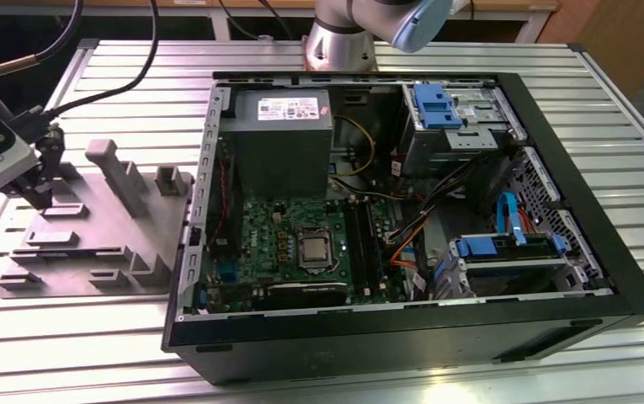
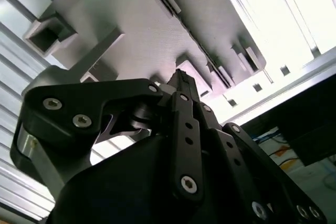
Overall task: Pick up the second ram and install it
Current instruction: 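Pick up the second ram and move it above second insertion slot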
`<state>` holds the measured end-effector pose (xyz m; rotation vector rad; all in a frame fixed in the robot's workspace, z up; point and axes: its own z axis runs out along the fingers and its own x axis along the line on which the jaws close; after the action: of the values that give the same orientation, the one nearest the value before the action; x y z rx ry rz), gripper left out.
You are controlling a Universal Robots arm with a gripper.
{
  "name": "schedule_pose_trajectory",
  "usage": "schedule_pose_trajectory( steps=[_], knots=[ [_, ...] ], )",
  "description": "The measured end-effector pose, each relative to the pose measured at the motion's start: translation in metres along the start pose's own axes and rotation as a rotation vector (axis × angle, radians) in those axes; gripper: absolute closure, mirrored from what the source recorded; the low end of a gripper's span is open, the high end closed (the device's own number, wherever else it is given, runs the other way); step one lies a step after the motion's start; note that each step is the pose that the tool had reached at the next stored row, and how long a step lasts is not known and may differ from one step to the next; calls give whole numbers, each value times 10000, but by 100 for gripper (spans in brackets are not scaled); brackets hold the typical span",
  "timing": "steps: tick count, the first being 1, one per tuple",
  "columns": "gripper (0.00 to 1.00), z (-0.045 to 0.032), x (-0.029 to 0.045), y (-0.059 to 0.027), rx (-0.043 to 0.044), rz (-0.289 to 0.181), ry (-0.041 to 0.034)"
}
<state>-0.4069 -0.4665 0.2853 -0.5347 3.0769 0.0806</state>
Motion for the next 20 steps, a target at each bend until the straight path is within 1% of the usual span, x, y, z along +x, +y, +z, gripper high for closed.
schedule_pose_trajectory(
  steps=[20],
  knots=[
    [90,86,2,-4,-94,-3625,173]
  ],
)
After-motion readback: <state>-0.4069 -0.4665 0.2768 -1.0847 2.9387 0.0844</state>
